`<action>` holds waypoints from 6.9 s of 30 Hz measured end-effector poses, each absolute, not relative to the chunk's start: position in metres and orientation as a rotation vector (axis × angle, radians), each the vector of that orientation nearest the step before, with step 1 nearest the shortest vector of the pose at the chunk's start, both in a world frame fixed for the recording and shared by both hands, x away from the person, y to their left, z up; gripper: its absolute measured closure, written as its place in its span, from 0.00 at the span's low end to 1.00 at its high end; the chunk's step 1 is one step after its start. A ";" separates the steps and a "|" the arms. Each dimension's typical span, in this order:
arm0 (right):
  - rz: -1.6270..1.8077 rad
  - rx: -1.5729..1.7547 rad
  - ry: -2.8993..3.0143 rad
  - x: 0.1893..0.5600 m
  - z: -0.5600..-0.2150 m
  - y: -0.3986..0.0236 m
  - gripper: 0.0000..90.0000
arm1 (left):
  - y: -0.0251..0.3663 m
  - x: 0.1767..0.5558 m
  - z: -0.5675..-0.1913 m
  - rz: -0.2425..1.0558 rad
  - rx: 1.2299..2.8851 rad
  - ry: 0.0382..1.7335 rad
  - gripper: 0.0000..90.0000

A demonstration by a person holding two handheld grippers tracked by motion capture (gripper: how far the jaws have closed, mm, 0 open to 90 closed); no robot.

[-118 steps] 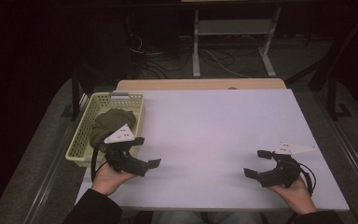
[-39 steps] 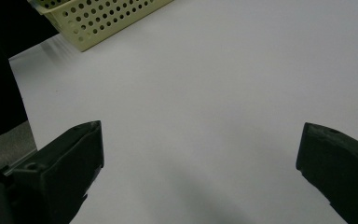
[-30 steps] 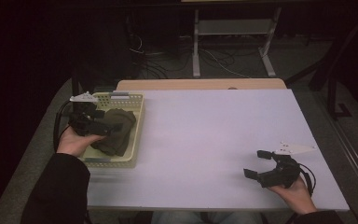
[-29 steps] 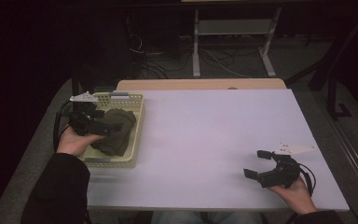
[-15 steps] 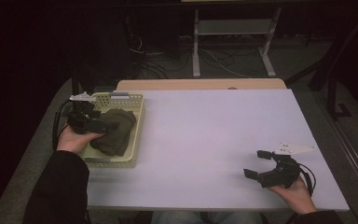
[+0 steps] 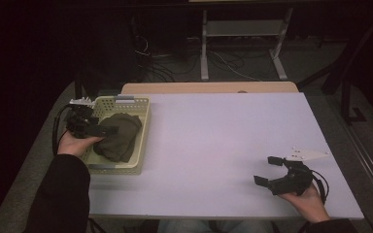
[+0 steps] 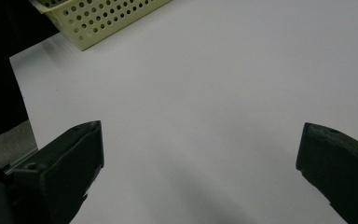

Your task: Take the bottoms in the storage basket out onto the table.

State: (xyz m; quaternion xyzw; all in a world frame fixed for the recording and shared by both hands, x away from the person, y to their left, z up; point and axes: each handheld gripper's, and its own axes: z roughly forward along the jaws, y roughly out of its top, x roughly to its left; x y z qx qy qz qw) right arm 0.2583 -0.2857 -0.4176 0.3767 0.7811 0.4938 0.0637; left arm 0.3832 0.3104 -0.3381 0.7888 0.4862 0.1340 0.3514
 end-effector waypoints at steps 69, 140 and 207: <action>1.478 1.124 2.374 0.258 -0.418 -0.283 0.00 | 0.298 0.435 -0.386 0.240 2.245 1.439 0.00; 1.520 1.132 2.320 0.257 -0.415 -0.289 0.00 | 0.309 0.399 -0.305 0.244 2.115 1.303 0.66; 1.536 1.112 2.321 0.254 -0.414 -0.290 0.00 | 0.239 0.388 -0.198 0.251 2.135 0.865 0.66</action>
